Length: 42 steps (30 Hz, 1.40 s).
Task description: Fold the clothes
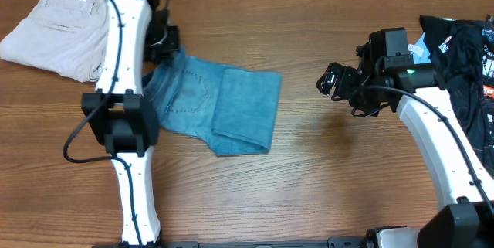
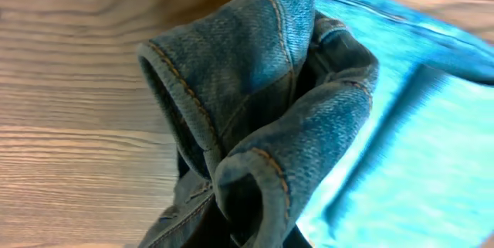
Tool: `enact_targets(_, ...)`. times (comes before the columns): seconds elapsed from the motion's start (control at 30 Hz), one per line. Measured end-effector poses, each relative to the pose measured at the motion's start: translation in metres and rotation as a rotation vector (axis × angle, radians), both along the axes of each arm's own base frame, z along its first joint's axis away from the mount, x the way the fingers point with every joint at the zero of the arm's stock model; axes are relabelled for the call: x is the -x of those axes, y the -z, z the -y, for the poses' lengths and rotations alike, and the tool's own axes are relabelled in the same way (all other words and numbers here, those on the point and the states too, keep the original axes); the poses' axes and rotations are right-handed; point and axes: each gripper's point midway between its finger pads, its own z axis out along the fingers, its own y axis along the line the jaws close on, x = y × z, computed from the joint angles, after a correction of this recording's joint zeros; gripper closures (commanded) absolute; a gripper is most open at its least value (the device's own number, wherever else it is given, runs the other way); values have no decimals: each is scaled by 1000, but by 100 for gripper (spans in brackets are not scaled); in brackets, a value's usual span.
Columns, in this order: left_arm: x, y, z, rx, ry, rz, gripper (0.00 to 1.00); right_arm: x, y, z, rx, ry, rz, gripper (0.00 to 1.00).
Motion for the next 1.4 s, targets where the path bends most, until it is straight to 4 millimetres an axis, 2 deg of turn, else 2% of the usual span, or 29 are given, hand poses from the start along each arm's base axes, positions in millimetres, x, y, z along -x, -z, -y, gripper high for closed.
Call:
enact_targets(0.17, 7, -36, 38, 9, 79, 83, 96, -7, 23, 1, 13, 5, -42, 2)
enact_targets(0.23, 11, -49, 51, 13, 107, 111, 96, -8, 38, 0, 12, 4, -73, 9)
enact_targets(0.3, 14, -57, 61, 17, 131, 130, 96, -10, 53, -3, -5, -3, -101, 20)
enact_targets(0.53, 22, -60, 90, 25, 145, 134, 96, -2, 99, -19, -90, -27, -235, 48)
enact_targets(0.57, 22, -60, 92, 25, 146, 134, 96, 0, 105, -22, -104, -35, -252, 50)
enact_targets(0.77, 21, -62, 120, 78, 165, 161, 96, 0, 112, -33, -155, -54, -272, 58)
enact_targets(1.0, 27, -64, 150, 131, 205, 167, 96, 4, 111, -58, -175, -92, -274, 62)
enact_targets(1.07, 30, -64, 156, 136, 215, 165, 96, 5, 110, -66, -175, -104, -273, 69)
enact_targets(1.2, 32, -64, 160, 141, 212, 162, 96, 14, 115, -73, -145, -77, -309, 81)
enact_targets(1.4, 31, -64, 159, 142, 199, 161, 96, 24, 124, -71, -109, 0, -363, 87)
